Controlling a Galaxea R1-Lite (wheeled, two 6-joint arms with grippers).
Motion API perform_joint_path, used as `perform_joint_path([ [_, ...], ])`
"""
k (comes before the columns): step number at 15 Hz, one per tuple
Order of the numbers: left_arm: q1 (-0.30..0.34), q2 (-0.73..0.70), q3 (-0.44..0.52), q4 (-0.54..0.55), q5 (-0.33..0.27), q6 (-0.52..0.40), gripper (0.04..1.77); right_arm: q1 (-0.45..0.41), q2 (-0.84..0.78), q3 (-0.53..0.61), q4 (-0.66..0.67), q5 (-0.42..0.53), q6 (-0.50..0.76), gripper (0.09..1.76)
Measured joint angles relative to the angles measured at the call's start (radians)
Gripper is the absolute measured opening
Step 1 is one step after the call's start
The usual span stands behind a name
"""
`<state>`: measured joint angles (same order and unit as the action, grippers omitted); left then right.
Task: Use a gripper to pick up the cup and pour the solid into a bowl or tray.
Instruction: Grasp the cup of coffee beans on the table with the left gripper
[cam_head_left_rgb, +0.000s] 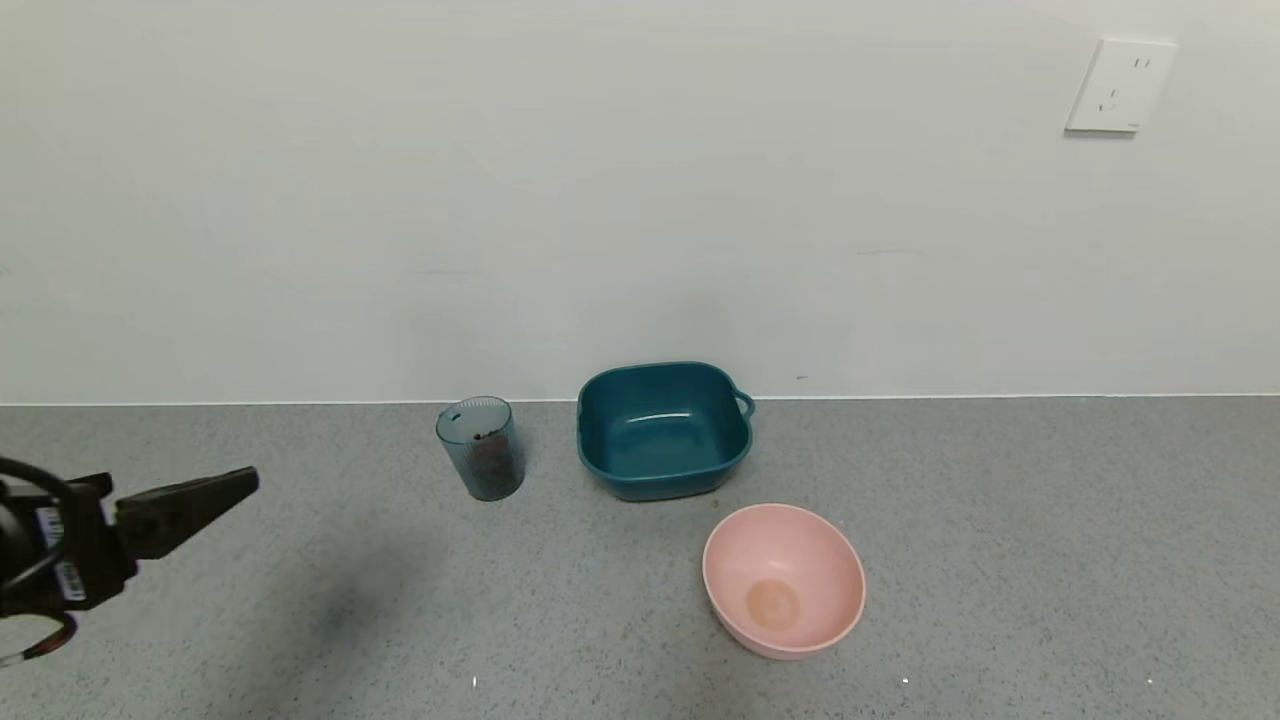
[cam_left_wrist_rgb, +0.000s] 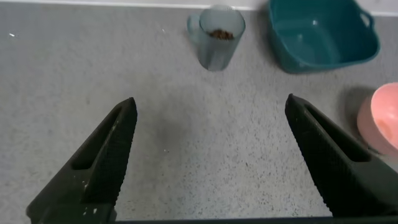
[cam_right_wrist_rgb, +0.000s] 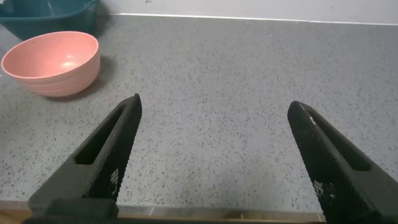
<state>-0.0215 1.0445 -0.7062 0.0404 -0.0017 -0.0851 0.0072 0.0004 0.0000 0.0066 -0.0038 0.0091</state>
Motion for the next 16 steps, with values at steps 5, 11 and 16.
perform_joint_path([
  [5,-0.079,0.287,-0.002,-0.143,-0.004,-0.011,1.72,0.0,0.0,0.0,0.003,0.0,0.0,1.71],
  [11,-0.156,0.592,0.003,-0.351,0.037,-0.069,1.72,0.0,0.0,0.0,0.003,-0.001,0.0,1.71],
  [16,-0.208,0.789,-0.003,-0.57,0.133,-0.131,1.72,0.0,0.0,0.0,0.004,0.0,0.0,1.71],
])
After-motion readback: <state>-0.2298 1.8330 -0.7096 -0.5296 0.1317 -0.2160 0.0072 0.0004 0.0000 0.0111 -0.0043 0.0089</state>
